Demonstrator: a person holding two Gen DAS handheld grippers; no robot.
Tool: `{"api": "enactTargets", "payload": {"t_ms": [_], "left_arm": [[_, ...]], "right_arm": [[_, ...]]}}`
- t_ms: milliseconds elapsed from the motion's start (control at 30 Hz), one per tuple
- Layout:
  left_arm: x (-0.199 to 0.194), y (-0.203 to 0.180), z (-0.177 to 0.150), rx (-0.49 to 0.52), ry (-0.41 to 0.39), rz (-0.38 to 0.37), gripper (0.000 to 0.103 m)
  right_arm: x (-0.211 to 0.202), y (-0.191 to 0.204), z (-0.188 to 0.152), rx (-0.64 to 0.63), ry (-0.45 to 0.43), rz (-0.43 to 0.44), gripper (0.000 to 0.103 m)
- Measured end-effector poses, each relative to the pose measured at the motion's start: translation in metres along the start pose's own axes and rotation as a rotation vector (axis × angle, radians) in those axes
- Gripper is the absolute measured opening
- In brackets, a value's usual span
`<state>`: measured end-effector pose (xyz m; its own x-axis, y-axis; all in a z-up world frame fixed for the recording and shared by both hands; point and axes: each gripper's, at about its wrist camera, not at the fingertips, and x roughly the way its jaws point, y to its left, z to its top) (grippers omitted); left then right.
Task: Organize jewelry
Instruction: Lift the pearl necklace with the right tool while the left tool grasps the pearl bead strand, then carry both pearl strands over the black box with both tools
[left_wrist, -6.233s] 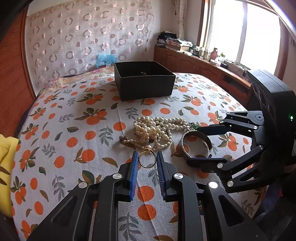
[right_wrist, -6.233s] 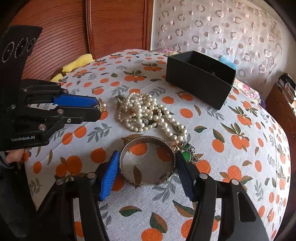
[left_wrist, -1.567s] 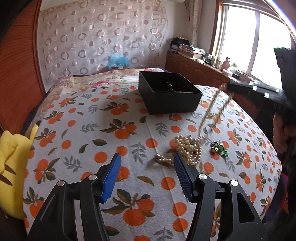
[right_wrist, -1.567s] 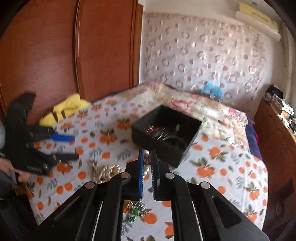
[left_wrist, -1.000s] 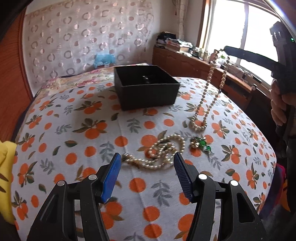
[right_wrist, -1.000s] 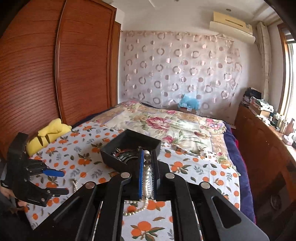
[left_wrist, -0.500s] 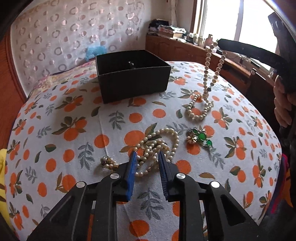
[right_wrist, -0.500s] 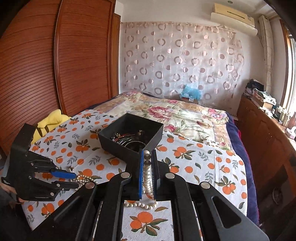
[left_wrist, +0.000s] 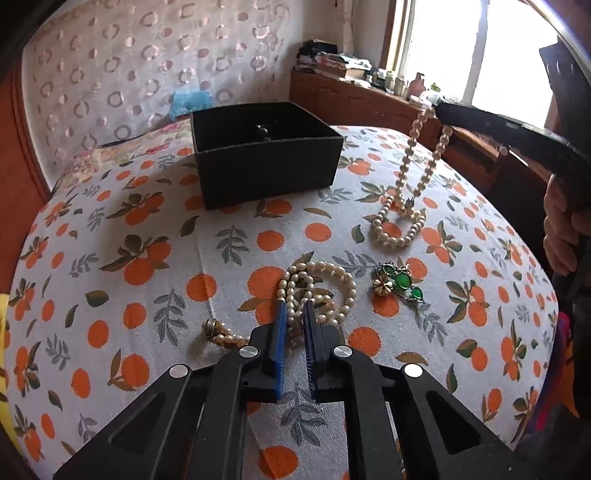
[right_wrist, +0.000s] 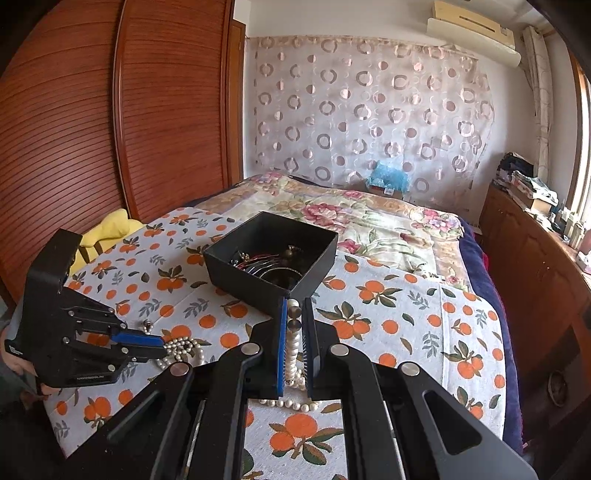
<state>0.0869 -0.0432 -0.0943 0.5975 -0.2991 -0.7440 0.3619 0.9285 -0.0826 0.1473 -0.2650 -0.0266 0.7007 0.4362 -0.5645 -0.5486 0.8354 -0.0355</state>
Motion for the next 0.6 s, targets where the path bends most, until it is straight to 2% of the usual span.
{"api": "enactTargets", "payload": {"t_ms": [300, 600], "left_arm": [[-0.038, 0.000, 0.013, -0.015, -0.106, 0.000, 0.008], [-0.071, -0.001, 0.041, -0.005, -0.202, 0.005, 0.008]], "right_arm": [[0.002, 0.002, 0.000, 0.001, 0.001, 0.009, 0.008], [-0.005, 0.007, 0.012, -0.009, -0.024, 0.015, 0.008]]}}
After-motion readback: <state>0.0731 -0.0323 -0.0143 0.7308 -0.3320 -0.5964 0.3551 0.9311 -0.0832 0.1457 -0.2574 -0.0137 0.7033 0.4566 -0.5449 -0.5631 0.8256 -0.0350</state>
